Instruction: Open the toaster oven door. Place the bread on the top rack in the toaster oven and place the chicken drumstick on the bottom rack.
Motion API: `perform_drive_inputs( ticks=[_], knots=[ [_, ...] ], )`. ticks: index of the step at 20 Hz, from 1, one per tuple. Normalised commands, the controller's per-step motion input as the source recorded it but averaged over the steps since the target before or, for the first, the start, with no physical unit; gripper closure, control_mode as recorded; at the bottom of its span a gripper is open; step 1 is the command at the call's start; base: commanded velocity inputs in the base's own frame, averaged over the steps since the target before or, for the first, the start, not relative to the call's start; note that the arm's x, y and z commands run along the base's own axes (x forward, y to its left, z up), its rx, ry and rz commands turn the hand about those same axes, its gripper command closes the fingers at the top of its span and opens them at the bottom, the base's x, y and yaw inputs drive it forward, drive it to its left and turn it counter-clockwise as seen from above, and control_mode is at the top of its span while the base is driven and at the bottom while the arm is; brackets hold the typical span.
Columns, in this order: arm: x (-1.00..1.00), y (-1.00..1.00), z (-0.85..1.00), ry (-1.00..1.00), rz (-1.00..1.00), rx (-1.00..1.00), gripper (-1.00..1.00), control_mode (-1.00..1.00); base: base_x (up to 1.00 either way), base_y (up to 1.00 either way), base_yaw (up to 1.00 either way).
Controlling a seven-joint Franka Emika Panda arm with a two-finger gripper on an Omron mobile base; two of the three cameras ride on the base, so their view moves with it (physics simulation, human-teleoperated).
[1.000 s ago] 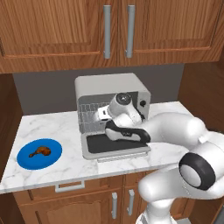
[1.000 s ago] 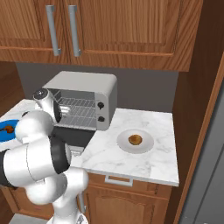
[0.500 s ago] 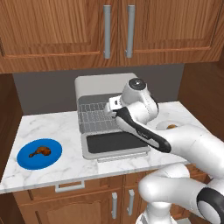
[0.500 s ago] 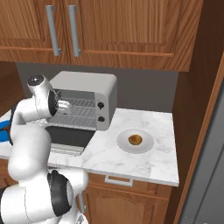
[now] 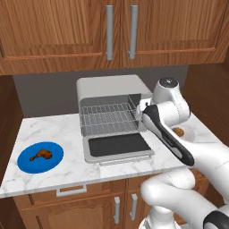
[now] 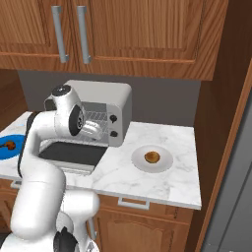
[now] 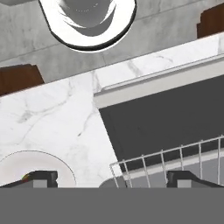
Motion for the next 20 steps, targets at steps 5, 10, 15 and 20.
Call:
perform_drive_inputs(
  ticks=[5, 10, 15, 20],
  knots=[
    [-0.23, -1.0, 0.0, 0.0, -0.01, 0.03, -1.0, -1.0, 0.0, 0.0, 0.0],
    [-0.08, -1.0, -0.09, 0.01, 0.0, 0.05, -1.0, -1.0, 0.0, 0.0, 0.0],
    [0.24, -0.79, -0.53, 0.12, 0.0, 0.0, -1.0, -1.0, 0.0, 0.0, 0.0],
    [0.32, -0.46, -0.48, 0.11, -0.02, 0.0, -1.0, -1.0, 0.0, 0.0, 0.0]
  ],
)
